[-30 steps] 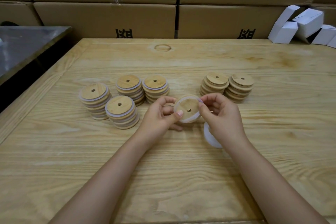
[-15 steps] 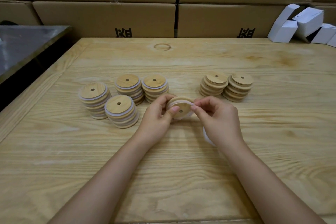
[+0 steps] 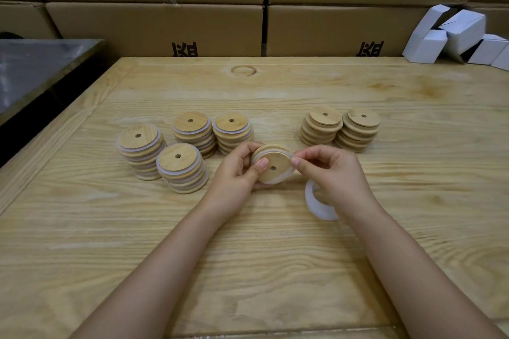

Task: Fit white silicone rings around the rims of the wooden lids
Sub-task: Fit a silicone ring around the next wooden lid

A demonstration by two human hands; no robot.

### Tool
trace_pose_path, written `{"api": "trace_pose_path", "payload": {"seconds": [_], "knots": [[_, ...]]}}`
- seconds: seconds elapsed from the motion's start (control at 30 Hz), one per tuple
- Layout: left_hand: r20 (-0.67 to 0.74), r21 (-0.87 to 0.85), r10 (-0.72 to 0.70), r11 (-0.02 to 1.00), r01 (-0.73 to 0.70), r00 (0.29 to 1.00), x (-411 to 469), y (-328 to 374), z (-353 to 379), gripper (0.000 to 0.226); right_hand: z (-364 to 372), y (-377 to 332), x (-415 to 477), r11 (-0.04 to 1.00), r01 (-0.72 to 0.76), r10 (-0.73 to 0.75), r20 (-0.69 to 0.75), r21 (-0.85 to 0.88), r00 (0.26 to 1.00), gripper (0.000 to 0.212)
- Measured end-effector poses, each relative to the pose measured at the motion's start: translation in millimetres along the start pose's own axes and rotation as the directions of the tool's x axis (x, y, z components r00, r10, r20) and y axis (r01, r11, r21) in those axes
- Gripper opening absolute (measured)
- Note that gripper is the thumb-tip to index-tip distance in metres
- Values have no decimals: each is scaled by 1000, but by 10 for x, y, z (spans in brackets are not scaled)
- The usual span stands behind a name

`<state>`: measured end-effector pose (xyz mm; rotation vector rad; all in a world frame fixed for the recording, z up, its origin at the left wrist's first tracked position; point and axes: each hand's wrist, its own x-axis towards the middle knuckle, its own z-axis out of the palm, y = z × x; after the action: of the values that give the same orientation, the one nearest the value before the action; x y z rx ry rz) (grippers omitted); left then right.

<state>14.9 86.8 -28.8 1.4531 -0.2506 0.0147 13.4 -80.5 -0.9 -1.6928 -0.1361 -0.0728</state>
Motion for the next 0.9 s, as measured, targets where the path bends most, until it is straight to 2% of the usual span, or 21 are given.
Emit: {"api": "trace_pose_path", "payload": {"seconds": [0.13,0.27,0.4,0.6,0.73,0.9], "knots": [[-24,-7,25,1000,-26,999,2,-2,1,15,17,20,-13,996,6,-9,-40,-87,999,7],[-43,-28,40,999,-41,998,-8,-7,3,15,84,38,-41,967,43,-84,-155,-253,984,6],[-54,-23,58,998,-59,997,-12,1,10,15,116,25,-51,949,39,-96,-171,-312,981,7],[-109,-103,16,994,-28,994,-8,38,-7,11,115,-6,-29,969,39,-70,-120,-244,990,8],[-111,-144,-22,990,6,994,-10,61,-23,6,79,-34,-12,992,42,-49,-55,-118,997,11],[-86,-180,-81,981,64,993,-23,78,-17,3,-3,-35,13,975,94,-85,49,-200,995,8]]}}
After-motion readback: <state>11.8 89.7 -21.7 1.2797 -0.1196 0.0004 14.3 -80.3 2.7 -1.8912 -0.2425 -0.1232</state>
